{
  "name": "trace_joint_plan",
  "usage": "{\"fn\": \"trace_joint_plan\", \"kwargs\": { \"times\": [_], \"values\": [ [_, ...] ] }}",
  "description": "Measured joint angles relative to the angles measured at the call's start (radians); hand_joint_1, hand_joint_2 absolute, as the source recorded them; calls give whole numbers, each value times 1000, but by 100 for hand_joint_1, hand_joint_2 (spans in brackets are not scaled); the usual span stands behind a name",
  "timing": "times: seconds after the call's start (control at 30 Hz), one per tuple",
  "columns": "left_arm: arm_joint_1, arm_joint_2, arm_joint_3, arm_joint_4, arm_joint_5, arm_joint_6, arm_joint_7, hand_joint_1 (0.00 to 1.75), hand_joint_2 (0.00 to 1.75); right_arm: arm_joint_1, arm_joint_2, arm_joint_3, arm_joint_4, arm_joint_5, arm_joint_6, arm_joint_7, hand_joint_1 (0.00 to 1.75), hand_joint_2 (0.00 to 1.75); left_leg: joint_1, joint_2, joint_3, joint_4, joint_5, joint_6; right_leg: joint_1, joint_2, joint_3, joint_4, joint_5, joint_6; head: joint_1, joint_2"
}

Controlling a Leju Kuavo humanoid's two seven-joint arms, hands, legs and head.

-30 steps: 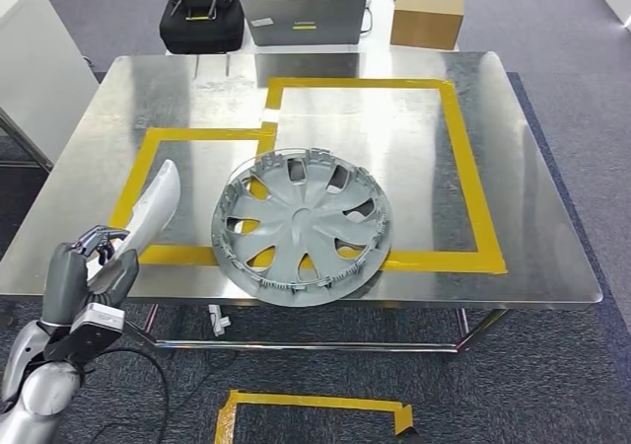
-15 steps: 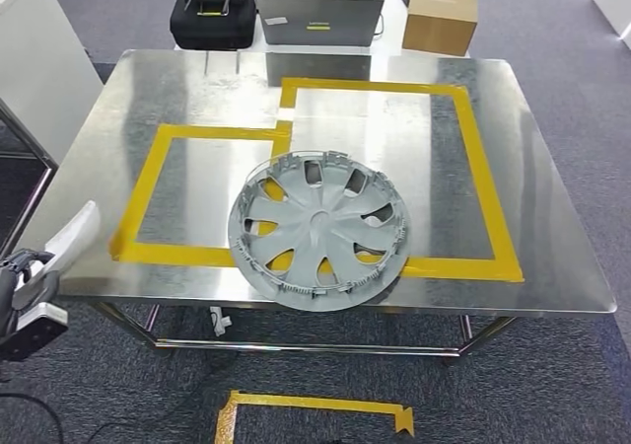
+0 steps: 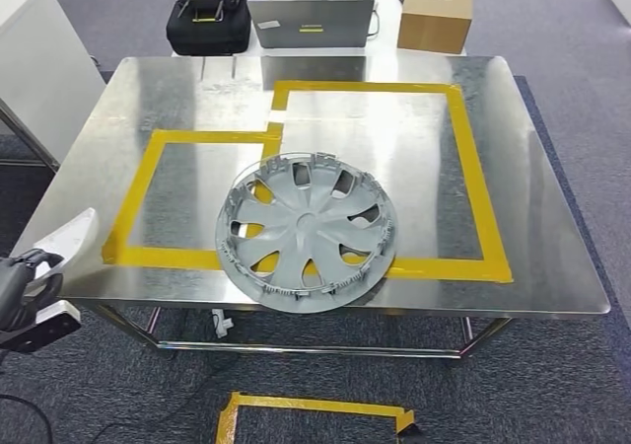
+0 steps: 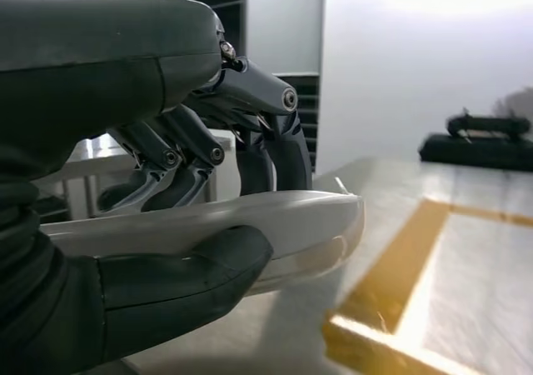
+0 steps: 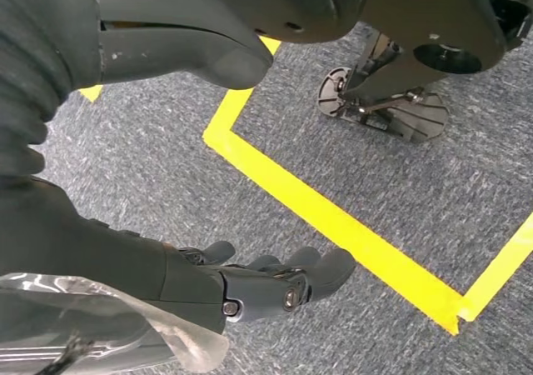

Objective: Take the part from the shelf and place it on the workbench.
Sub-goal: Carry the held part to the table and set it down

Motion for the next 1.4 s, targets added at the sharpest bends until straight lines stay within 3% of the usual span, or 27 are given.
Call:
{"fn": "trace_joint_plan", "kwargs": {
  "times": [0.03, 0.07, 0.13, 0.17, 0.2, 0.33, 0.4, 0.47, 0.5, 0.53, 0.57, 0.63, 0.67, 0.73, 0.83, 0.9, 0.97, 1.03, 1.1, 1.17, 1.2, 1.33, 1.4],
  "values": [
    [-17, -2, -27, 6, -14, -12, 3, 175, 175, 0, 0, 0, 0, 1, 0, -1, 0, 175, 3, 0, 2, -4, 14, -1, 0, 0, 1, 0, 0, 0, 0, 0],
    [-38, -4, -56, 13, -28, -26, 6, 175, 175, -1, -1, 0, 0, 1, 0, -1, 0, 175, 5, 1, 22, -45, 45, -2, 0, 0, 2, 1, -1, 1, 0, 0],
    [-87, -8, -112, 25, -49, -55, 14, 175, 175, -2, -2, 1, 0, 3, 0, -1, 0, 175, 8, 1, 85, -175, 106, -2, 1, 0, 4, 2, -4, 8, 0, 0],
    [-111, -11, -136, 31, -55, -66, 17, 175, 175, -3, -3, 1, 0, 4, 0, -1, 0, 175, 7, 1, 109, -225, 119, 2, 3, 0, 3, 4, -5, 13, 0, 0],
    [-131, -13, -157, 36, -60, -74, 20, 175, 175, -4, -4, 2, 0, 5, 0, -1, 0, 175, 5, 2, 121, -252, 119, 6, 4, 1, 0, 5, -5, 19, 0, 0],
    [-177, -20, -211, 50, -74, -93, 23, 175, 175, -3, -7, 5, 0, 7, 2, 0, 0, 175, 0, 4, 124, -266, 114, 36, 0, 2, -13, 18, -16, 42, 2, 0],
    [-215, -25, -245, 68, -88, -116, 25, 175, 175, -3, -10, 7, 0, 11, 5, 4, 0, 175, 1, 6, 125, -269, 117, 50, 0, 2, -56, 101, -63, 48, 6, 0],
    [-268, -39, -293, 108, -106, -148, 36, 175, 175, -3, -11, 9, 0, 16, 12, 9, 0, 175, -3, 4, 124, -269, 117, 58, 0, 2, -128, 240, -116, 49, 9, 0],
    [-297, -50, -320, 137, -115, -163, 43, 175, 175, -2, -12, 11, 0, 19, 15, 11, 0, 175, -5, 4, 125, -269, 117, 59, 0, 2, -156, 287, -124, 49, 9, 0],
    [-326, -63, -348, 169, -125, -175, 50, 175, 175, -2, -13, 12, 0, 21, 17, 14, 0, 175, -6, 3, 125, -269, 117, 60, 0, 2, -167, 297, -112, 49, 9, 0],
    [-355, -77, -376, 203, -134, -184, 55, 175, 175, -2, -15, 14, 0, 23, 19, 16, 0, 175, -7, 2, 126, -269, 117, 60, 1, 2, -158, 264, -82, 46, 10, 0],
    [-412, -107, -425, 265, -146, -193, 61, 175, 175, -3, -20, 16, 0, 26, 21, 18, 0, 175, -9, 1, 127, -268, 116, 57, 2, 1, -100, 129, -10, 40, 10, 0],
    [-437, -121, -445, 294, -149, -195, 63, 175, 175, -3, -22, 17, 0, 28, 22, 18, 0, 175, -11, 1, 126, -267, 115, 55, 2, 1, -71, 69, 12, 36, 10, 0],
    [-475, -147, -477, 344, -150, -198, 67, 175, 175, -3, -24, 17, 0, 30, 23, 18, 0, 175, -15, 3, 124, -266, 116, 45, 5, 3, -43, 16, 22, 30, 9, 0],
    [-503, -175, -507, 396, -142, -195, 67, 175, 175, 1, -25, 19, 0, 32, 23, 19, 0, 175, -13, 4, 122, -262, 111, 30, 2, 6, -38, 7, 29, 17, 9, 0],
    [-511, -186, -517, 419, -133, -189, 65, 87, 175, 1, -26, 21, 0, 32, 22, 20, 0, 87, -10, 4, 93, -196, 70, 20, -3, 5, -35, 2, 32, 7, 6, 0],
    [-514, -195, -524, 440, -128, -183, 61, 0, 175, 1, -27, 22, 0, 32, 21, 20, 0, 0, -8, 4, 35, -69, 14, 12, -3, 5, -34, 2, 31, 3, 4, 0],
    [-509, -201, -531, 455, -118, -175, 56, 0, 87, 3, -27, 22, 0, 32, 21, 21, 0, 0, -7, 4, -1, 0, 2, 8, -2, 5, -33, 2, 30, 1, 4, 0],
    [-502, -208, -531, 464, -85, -149, 45, 0, 0, 6, -27, 23, 0, 32, 19, 26, 0, 0, -6, 4, 28, -68, 58, 11, -2, 5, -31, 2, 29, 2, 4, 0],
    [-490, -215, -513, 467, -17, -106, 24, 0, 0, 8, -27, 24, 0, 33, 18, 34, 0, 0, -9, 5, 90, -201, 116, 21, 0, 5, -30, 3, 27, 6, 4, 0],
    [-479, -221, -494, 464, 28, -83, 11, 0, 0, 9, -26, 24, 0, 33, 17, 37, 0, 0, -12, 5, 111, -245, 127, 26, 1, 6, -32, 4, 26, 10, 5, 0],
    [-371, -275, -353, 354, 309, 3, -42, 0, 0, 11, -22, 24, 0, 33, 4, 48, 0, 0, -17, 4, 130, -285, 126, 46, -2, 6, -37, 7, 20, 33, 5, 0],
    [-304, -321, -270, 237, 434, 13, -43, 0, 0, 11, -17, 24, 0, 32, -6, 49, 0, 0, -12, 5, 136, -294, 130, 60, -2, 6, -62, 61, -18, 41, 9, 0]
  ]
}}
